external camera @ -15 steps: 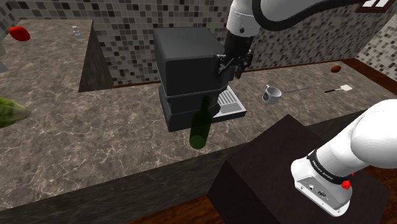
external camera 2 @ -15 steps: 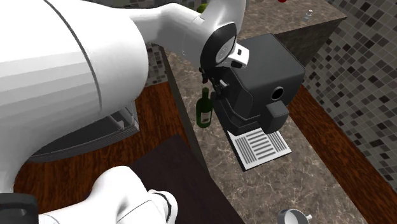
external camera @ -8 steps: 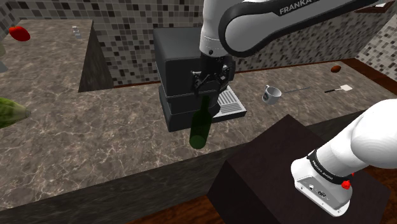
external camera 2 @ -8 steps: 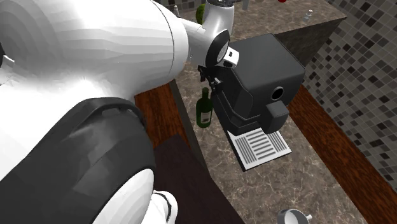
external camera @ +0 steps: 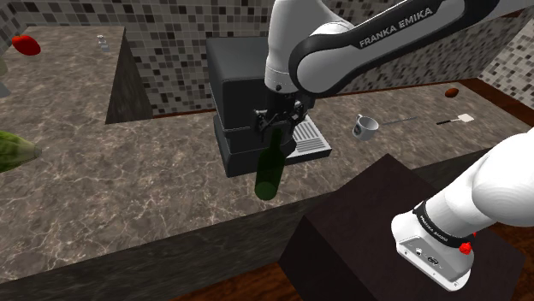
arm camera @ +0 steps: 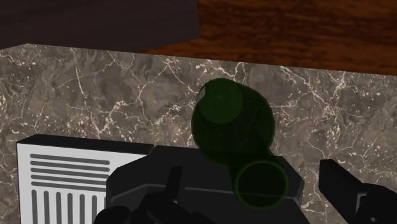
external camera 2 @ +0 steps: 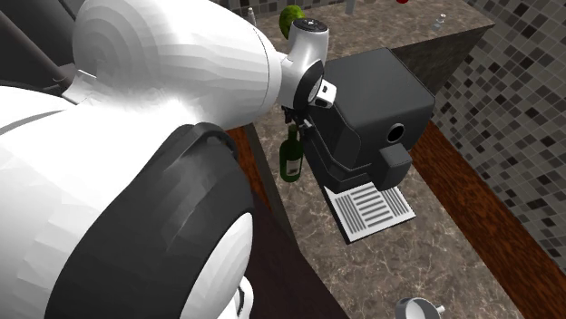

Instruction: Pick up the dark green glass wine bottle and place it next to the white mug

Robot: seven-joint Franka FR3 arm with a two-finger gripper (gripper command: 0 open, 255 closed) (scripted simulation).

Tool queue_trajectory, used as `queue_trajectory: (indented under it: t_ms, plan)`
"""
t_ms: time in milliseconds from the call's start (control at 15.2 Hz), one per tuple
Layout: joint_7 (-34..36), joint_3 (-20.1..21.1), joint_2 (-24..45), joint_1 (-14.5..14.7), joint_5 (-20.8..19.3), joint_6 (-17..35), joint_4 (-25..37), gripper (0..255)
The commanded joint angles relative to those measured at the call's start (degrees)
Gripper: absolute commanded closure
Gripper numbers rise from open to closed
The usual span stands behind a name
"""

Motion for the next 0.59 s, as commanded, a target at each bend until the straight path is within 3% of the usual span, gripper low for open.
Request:
queue_trajectory:
  t_ms: [0, 396, 462, 528]
  plan:
    - [0.1, 0.0, 0.1, 0.0, -0.1, 0.3, -0.1, 0]
    - [0.1, 0.0, 0.1, 0.0, -0.1, 0.3, -0.1, 0]
    - [0.1, 0.0, 0.1, 0.0, -0.1, 0.3, -0.1, 255]
    - [0.1, 0.0, 0.1, 0.0, -0.1, 0.3, -0.1, 255]
